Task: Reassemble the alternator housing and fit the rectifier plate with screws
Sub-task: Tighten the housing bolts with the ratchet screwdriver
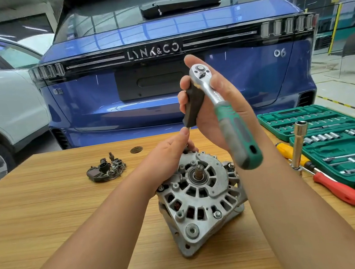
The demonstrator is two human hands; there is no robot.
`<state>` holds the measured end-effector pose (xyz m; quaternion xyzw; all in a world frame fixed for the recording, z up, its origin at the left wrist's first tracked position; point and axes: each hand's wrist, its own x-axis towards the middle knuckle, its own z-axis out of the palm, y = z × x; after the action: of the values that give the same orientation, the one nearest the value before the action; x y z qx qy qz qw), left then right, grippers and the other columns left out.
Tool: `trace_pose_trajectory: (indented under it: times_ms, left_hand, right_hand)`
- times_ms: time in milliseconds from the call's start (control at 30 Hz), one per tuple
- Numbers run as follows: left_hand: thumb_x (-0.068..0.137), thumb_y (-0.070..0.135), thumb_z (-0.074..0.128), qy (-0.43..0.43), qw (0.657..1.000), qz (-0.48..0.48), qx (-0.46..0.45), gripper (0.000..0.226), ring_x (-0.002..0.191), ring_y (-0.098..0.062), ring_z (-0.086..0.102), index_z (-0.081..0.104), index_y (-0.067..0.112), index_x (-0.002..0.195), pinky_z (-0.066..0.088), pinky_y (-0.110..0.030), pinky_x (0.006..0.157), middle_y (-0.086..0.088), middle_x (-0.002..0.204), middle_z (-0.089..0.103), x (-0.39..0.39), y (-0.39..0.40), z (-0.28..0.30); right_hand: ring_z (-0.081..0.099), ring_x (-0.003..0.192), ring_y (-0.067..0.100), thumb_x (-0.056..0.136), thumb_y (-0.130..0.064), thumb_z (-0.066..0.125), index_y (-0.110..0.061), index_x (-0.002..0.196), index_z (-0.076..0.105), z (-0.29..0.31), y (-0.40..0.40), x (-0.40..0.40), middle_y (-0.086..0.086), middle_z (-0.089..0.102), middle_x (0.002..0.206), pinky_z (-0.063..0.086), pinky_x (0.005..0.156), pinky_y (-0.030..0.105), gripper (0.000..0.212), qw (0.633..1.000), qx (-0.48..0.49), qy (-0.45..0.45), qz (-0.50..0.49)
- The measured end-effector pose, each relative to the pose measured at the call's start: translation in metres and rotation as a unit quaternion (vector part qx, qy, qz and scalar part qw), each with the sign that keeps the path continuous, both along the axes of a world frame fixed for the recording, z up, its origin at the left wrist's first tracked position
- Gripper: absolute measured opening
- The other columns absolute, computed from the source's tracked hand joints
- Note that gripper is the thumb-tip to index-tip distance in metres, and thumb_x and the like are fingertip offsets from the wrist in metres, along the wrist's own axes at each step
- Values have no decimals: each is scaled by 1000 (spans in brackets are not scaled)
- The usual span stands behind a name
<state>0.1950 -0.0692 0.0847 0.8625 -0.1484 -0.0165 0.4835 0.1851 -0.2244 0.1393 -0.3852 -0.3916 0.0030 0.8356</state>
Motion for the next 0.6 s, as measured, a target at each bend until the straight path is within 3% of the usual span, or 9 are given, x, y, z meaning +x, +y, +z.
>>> trace_pose_trajectory:
  times_ms: [100, 133, 200, 267, 367, 467, 600]
  left_hand:
    - [101, 66, 37, -3, 1000, 15, -13, 47, 99, -8, 67, 73, 38, 87, 48, -33, 89, 30, 86, 72, 2, -1, -1]
    - [100, 70, 33, -1, 1000, 19, -8, 53, 101, -8, 66, 73, 36, 90, 48, -33, 90, 29, 90, 72, 2, -1, 0]
    - [97, 76, 27, -6, 1000, 14, 12, 57, 90, 16, 60, 69, 38, 90, 42, -26, 81, 41, 86, 66, 1, -1, 0]
    - [96, 77, 26, -13, 1000, 12, 15, 50, 77, 33, 50, 63, 46, 87, 32, -19, 74, 51, 77, 58, -1, -1, 1]
    - [97, 76, 25, -11, 1000, 10, 15, 57, 81, 22, 55, 69, 39, 95, 33, -20, 74, 38, 84, 66, -1, -1, 1]
    - [98, 74, 26, -4, 1000, 10, 15, 63, 94, 6, 61, 70, 29, 95, 39, -26, 79, 31, 94, 71, 2, -1, 1]
    - [97, 75, 27, 6, 1000, 9, 6, 62, 98, -3, 65, 70, 29, 94, 45, -33, 86, 28, 97, 73, 3, -1, 1]
  right_hand:
    - [53, 81, 18, 82, -25, 81, -12, 122, 57, 4, 6, -6, 4, 60, 90, 47, 75, 29, 49, 997, 25, 37, -63]
    - [52, 74, 16, 86, -22, 76, -13, 114, 60, 5, 11, -8, 3, 57, 83, 46, 71, 28, 34, 991, 21, 51, -120]
    - [45, 61, 13, 89, -19, 73, -13, 93, 65, 8, 25, -12, 2, 49, 68, 41, 59, 25, 11, 967, -14, 53, -250]
    - [41, 57, 11, 91, -16, 74, -14, 82, 66, 11, 34, -14, -2, 46, 62, 39, 53, 22, 12, 947, -29, 66, -312]
    - [44, 58, 10, 91, -12, 71, -13, 95, 67, 16, 26, -10, -7, 51, 62, 40, 57, 21, 6, 967, -40, 102, -232]
    - [50, 65, 12, 85, -5, 67, -15, 107, 66, 15, 10, -7, -6, 57, 70, 40, 68, 24, 24, 986, -33, 105, -126]
    - [61, 71, 14, 73, 0, 65, -20, 92, 63, 12, 5, -7, -4, 67, 80, 40, 76, 28, 27, 990, 29, 124, -56]
